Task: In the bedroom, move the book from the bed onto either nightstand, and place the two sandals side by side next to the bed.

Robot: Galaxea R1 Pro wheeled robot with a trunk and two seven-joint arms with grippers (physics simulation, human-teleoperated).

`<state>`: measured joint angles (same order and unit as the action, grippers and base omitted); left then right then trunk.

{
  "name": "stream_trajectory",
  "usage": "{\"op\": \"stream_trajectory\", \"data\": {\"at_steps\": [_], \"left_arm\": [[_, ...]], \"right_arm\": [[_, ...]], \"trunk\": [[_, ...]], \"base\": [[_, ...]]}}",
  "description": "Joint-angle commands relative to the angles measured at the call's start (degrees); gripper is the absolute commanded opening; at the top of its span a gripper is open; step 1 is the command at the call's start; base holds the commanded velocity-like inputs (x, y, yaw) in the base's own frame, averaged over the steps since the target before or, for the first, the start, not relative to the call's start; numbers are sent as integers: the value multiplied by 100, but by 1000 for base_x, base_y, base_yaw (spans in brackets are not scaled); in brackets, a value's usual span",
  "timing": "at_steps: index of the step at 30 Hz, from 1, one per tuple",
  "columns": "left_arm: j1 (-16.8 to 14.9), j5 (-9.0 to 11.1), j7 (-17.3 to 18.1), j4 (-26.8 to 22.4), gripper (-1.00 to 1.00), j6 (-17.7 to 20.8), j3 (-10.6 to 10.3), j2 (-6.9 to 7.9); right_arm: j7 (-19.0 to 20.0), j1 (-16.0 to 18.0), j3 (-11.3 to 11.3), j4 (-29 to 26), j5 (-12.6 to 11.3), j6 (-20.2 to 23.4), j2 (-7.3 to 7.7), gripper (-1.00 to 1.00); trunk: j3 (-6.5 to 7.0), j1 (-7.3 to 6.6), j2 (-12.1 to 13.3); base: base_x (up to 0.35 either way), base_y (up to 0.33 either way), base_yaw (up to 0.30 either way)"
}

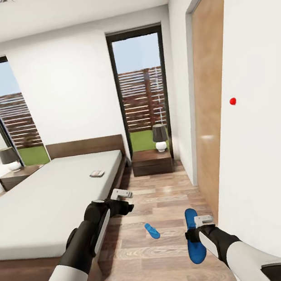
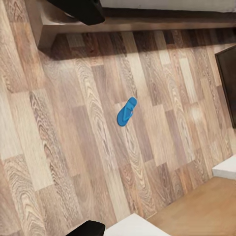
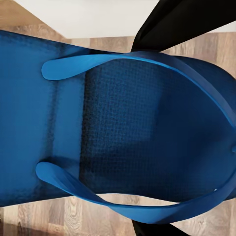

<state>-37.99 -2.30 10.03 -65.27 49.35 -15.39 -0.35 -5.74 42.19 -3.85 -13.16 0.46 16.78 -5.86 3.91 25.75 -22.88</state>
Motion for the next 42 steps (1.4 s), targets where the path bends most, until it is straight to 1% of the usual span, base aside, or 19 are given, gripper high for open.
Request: {"op": "stream_trajectory", "data": {"at_steps": [1, 24, 28, 31, 34, 35, 38, 39, 41, 42], "left_arm": [[-3, -25, 25, -4, 100, 22, 1, 0], [-4, -27, 25, 0, 100, 18, 0, 3], [-6, -26, 25, 101, 100, -1, -5, 1], [-6, -31, 23, 258, 100, -103, -10, -5], [-6, -37, 14, 556, 100, -179, -11, -7], [-11, -39, -22, 808, 100, -203, -8, -12], [-21, -34, -123, 1310, 100, -297, 4, -33], [-25, -32, -205, 1703, 100, -497, 7, -73], [-28, -33, -284, 2157, 100, -804, 11, -110], [-36, -29, -352, 2649, 100, -1127, 14, -139]], "right_arm": [[-15, -1, -39, -11, -2, 27, -4, -100], [-15, -1, -46, -11, -2, 27, 0, -100], [-15, -1, -46, -11, -2, 27, 4, -100], [-15, -1, -49, -11, -2, 27, 11, -100], [-15, -1, -53, -11, -2, 27, 23, -100], [-15, -1, -57, -11, -2, 27, 29, -100], [-15, -1, -60, -11, -2, 27, 39, -100], [-15, -1, -61, -11, -2, 27, 43, -100], [-15, -1, -62, -11, -2, 27, 46, -100], [-15, -1, -63, -11, -2, 27, 47, -100]], "trunk": [[-3, 4, -4], [-29, 4, -4], [-29, 4, -4], [-29, 4, -4], [-30, 4, -4], [-30, 4, -4], [-30, 4, -4], [-30, 4, -4], [-30, 4, -4], [-30, 4, -4]], "base": [[143, 0, 14], [139, 0, 28], [128, 0, 3], [128, 0, 1], [131, 0, 0], [132, 0, 0], [133, 0, 0], [133, 0, 0], [133, 0, 0], [133, 0, 0]]}}
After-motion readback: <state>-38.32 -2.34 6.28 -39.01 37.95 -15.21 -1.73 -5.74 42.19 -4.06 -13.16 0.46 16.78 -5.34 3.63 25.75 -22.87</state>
